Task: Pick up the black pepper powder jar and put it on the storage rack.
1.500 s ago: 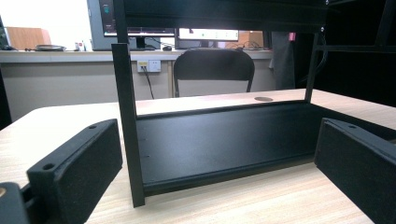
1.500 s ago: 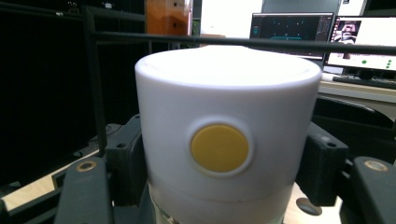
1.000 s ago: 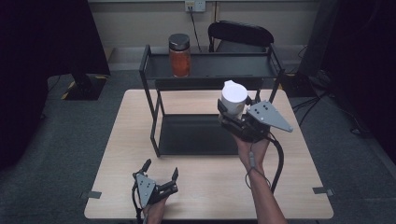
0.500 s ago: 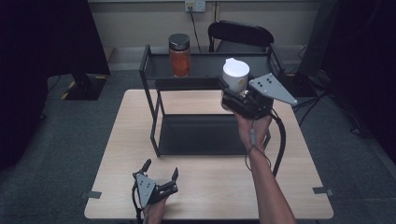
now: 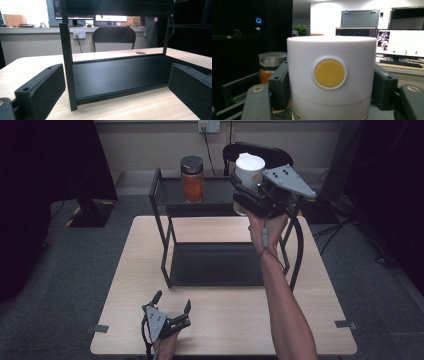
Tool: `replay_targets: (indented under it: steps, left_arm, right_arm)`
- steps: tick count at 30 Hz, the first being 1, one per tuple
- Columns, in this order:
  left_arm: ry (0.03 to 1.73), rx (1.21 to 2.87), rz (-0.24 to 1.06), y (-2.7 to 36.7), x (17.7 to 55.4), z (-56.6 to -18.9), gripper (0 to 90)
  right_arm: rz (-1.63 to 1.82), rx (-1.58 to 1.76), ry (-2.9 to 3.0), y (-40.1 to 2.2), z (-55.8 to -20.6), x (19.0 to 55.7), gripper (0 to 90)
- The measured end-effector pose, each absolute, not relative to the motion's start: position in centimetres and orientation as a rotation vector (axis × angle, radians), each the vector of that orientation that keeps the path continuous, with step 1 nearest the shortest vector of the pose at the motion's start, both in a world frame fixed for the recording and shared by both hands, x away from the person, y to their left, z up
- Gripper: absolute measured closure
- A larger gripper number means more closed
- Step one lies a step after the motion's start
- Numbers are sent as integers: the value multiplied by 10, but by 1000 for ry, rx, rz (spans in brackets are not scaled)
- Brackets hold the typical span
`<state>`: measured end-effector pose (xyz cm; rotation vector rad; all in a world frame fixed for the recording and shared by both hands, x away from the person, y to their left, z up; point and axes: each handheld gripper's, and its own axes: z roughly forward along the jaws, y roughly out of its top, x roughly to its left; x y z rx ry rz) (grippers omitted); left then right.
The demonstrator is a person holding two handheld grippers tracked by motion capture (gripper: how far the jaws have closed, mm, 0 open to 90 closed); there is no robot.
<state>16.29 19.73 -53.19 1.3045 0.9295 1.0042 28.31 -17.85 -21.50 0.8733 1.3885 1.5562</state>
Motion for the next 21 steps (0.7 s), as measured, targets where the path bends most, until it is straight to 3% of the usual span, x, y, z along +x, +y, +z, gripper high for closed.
replay_targets:
  steps: [21]
  left_arm:
    - [929,1306,1006,197,163,-532,4]
  right_arm:
    - [1512,905,1415,-157,-204,338,303]
